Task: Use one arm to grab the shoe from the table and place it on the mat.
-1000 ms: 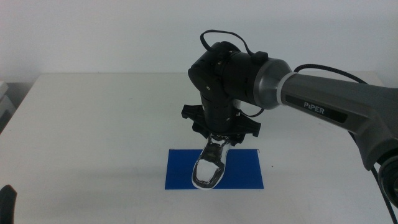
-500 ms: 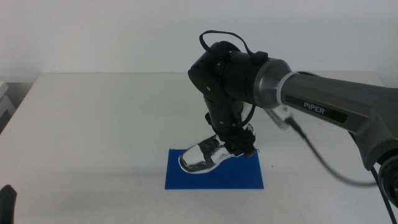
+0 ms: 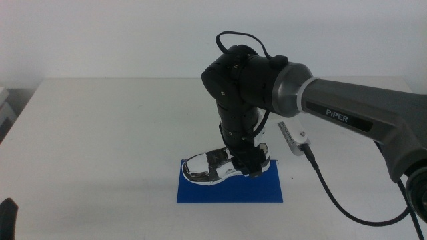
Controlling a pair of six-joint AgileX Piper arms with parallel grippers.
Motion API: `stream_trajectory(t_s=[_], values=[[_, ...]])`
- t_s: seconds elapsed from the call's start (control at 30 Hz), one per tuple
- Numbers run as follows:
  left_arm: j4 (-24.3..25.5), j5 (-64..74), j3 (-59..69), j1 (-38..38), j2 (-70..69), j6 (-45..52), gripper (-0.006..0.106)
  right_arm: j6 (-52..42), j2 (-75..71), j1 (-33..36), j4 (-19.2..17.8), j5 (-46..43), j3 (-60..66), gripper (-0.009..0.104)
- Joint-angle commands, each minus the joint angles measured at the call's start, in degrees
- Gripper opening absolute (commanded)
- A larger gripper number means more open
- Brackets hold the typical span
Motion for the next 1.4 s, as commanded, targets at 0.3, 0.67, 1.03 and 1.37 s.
stream_trajectory(t_s=[0.3,0.67,1.03,1.37], values=[[-0.22,-4.63,0.29,-0.22,-0.42,-0.17,0.094,0.10,0.06,-0.88,1.19,4.58,-1.70,-0.004],[-0.22,-4.63,0.29,-0.22,-0.42,-0.17,0.094,-0.43,0.08,-0.94,-0.68,4.52,-1.80,0.092],[-0.22,-4.63,0.29,-0.22,-0.42,-0.17,0.094,-0.81,-2.94,-0.94,7.36,4.07,-1.89,0.092],[-0.22,-4.63,0.29,-0.22,-0.42,-0.17,0.094,-7.68,-13.88,-0.94,5.27,4.53,-1.89,0.092]])
